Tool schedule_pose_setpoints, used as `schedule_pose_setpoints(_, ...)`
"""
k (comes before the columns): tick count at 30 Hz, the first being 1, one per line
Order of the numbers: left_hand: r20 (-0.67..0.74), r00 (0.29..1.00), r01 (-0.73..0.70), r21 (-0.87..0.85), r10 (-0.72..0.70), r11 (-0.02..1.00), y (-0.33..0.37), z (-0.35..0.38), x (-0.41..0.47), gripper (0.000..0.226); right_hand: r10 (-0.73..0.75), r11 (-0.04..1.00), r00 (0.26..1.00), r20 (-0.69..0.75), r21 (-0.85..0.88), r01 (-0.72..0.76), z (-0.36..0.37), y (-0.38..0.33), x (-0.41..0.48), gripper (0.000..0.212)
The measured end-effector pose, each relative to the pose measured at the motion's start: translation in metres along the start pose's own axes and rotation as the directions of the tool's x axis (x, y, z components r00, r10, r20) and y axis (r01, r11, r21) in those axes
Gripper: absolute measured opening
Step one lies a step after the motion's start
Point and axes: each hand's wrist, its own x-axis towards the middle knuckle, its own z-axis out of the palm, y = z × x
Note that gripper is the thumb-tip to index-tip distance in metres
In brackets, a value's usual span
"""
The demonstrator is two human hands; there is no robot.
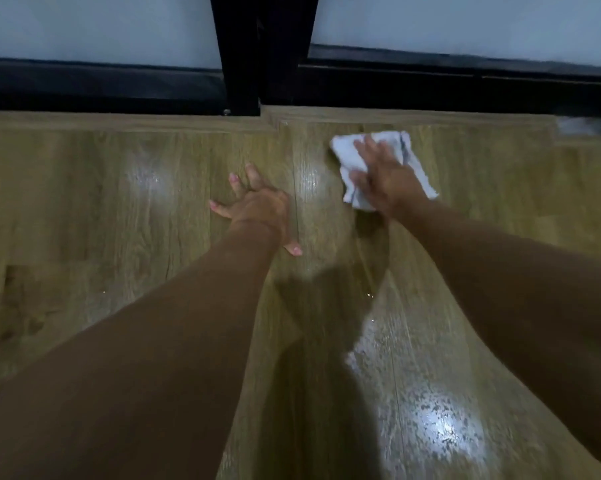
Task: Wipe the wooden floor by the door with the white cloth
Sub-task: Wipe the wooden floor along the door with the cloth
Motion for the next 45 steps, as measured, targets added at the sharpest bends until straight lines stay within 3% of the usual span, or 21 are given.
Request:
schedule_pose_setpoints(3, -0.004, 1.0, -0.005, 0.02, 0.005, 1.0, 0.002, 0.001, 0.003, 0.118, 0.109, 0.989, 0.994, 0.023, -0.105, -0.106, -0.004, -0.031, 0.038, 0.065)
schedule_pose_setpoints(5, -0.011, 1.0, 0.002, 0.011, -0.002, 1.0, 0.001, 0.002, 0.004, 0.118, -0.045, 0.984, 0.997, 0.062, -0.171, 0.055, -0.001, -0.043, 0.028, 0.064)
schedule_pose_setpoints(7, -0.018, 1.0, 0.011, 0.013, -0.011, 1.0, 0.002, 0.002, 0.005, 0.121, -0.254, 0.956, 0.964, 0.072, -0.131, 0.262, 0.004, -0.027, -0.009, 0.064)
schedule_pose_setpoints(9, -0.032, 0.999, 0.021, 0.011, -0.021, 1.0, 0.003, 0.003, 0.006, 0.126, -0.321, 0.944, 0.945, 0.056, -0.056, 0.324, 0.004, 0.006, -0.043, 0.068)
schedule_pose_setpoints(12, -0.055, 0.998, 0.028, 0.01, -0.028, 1.0, 0.003, 0.005, 0.005, 0.125, -0.175, 0.979, 0.982, 0.065, -0.098, 0.181, -0.01, 0.039, -0.027, 0.084)
schedule_pose_setpoints(15, -0.074, 0.997, 0.039, -0.012, -0.039, 0.999, 0.005, 0.007, 0.005, 0.123, -0.001, 0.994, 0.994, 0.106, -0.109, 0.012, -0.019, 0.026, 0.016, 0.071)
schedule_pose_setpoints(17, -0.095, 0.995, 0.04, -0.033, -0.043, 0.999, 0.004, 0.009, 0.004, 0.125, 0.008, 0.99, 0.995, 0.101, -0.138, 0.006, -0.016, 0.005, 0.021, 0.069)
schedule_pose_setpoints(19, -0.112, 0.993, 0.04, -0.06, -0.047, 0.997, 0.003, 0.01, 0.002, 0.129, -0.162, 0.967, 0.982, 0.101, -0.18, 0.178, -0.007, 0.005, 0.003, 0.067)
schedule_pose_setpoints(22, -0.116, 0.991, 0.065, -0.065, -0.073, 0.996, 0.004, 0.01, 0.001, 0.131, -0.477, 0.868, 0.878, 0.043, -0.132, 0.478, 0.0, 0.046, -0.037, 0.065)
schedule_pose_setpoints(24, -0.18, 0.983, 0.011, -0.116, -0.032, 0.993, 0.006, 0.015, 0.004, 0.11, -0.496, 0.859, 0.868, 0.001, -0.147, 0.491, -0.004, 0.077, -0.036, 0.065)
schedule_pose_setpoints(26, -0.378, 0.923, -0.18, -0.261, 0.071, 0.948, 0.016, 0.023, 0.007, 0.068, -0.34, 0.938, 0.938, -0.069, -0.1, 0.333, -0.007, 0.081, -0.017, 0.065)
schedule_pose_setpoints(28, -0.516, 0.839, -0.349, -0.266, 0.173, 0.898, 0.032, 0.029, 0.007, 0.048, -0.153, 0.988, 0.981, -0.118, -0.012, 0.153, -0.001, 0.055, 0.005, 0.061)
schedule_pose_setpoints(30, -0.532, 0.815, -0.362, -0.153, 0.232, 0.919, 0.049, 0.034, 0.01, 0.053, -0.086, 0.996, 0.986, -0.14, 0.015, 0.089, 0.004, 0.024, 0.01, 0.059)
schedule_pose_setpoints(35, -0.343, 0.933, -0.123, -0.009, 0.112, 0.992, 0.081, 0.031, 0.013, 0.101, -0.421, 0.901, 0.882, -0.213, 0.01, 0.433, 0.016, 0.072, -0.042, 0.052)
schedule_pose_setpoints(36, -0.305, 0.948, -0.088, 0.002, 0.085, 0.996, 0.087, 0.028, 0.01, 0.108, -0.38, 0.918, 0.89, -0.252, 0.017, 0.397, 0.014, 0.09, -0.046, 0.052)
schedule_pose_setpoints(38, -0.275, 0.96, -0.041, 0.012, 0.043, 0.999, 0.097, 0.024, 0.004, 0.118, -0.163, 0.98, 0.945, -0.283, 0.061, 0.187, 0.008, 0.109, -0.034, 0.052)
schedule_pose_setpoints(40, -0.268, 0.963, 0.008, 0.036, 0.002, 0.999, 0.107, 0.026, 0.004, 0.126, 0.019, 0.998, 0.978, -0.21, 0.055, -0.008, -0.002, 0.101, -0.004, 0.053)
schedule_pose_setpoints(42, -0.256, 0.966, 0.054, 0.047, -0.04, 0.997, 0.113, 0.03, 0.007, 0.134, 0.106, 0.994, 0.984, -0.142, 0.012, -0.106, -0.008, 0.077, 0.012, 0.056)
schedule_pose_setpoints(43, -0.251, 0.966, 0.068, 0.042, -0.055, 0.997, 0.114, 0.031, 0.009, 0.136, 0.078, 0.997, 0.99, -0.12, -0.001, -0.078, -0.008, 0.068, 0.012, 0.057)
schedule_pose_setpoints(45, -0.234, 0.97, 0.069, 0.035, -0.059, 0.997, 0.116, 0.03, 0.013, 0.138, -0.112, 0.994, 0.987, -0.113, -0.017, 0.111, -0.001, 0.071, -0.01, 0.055)
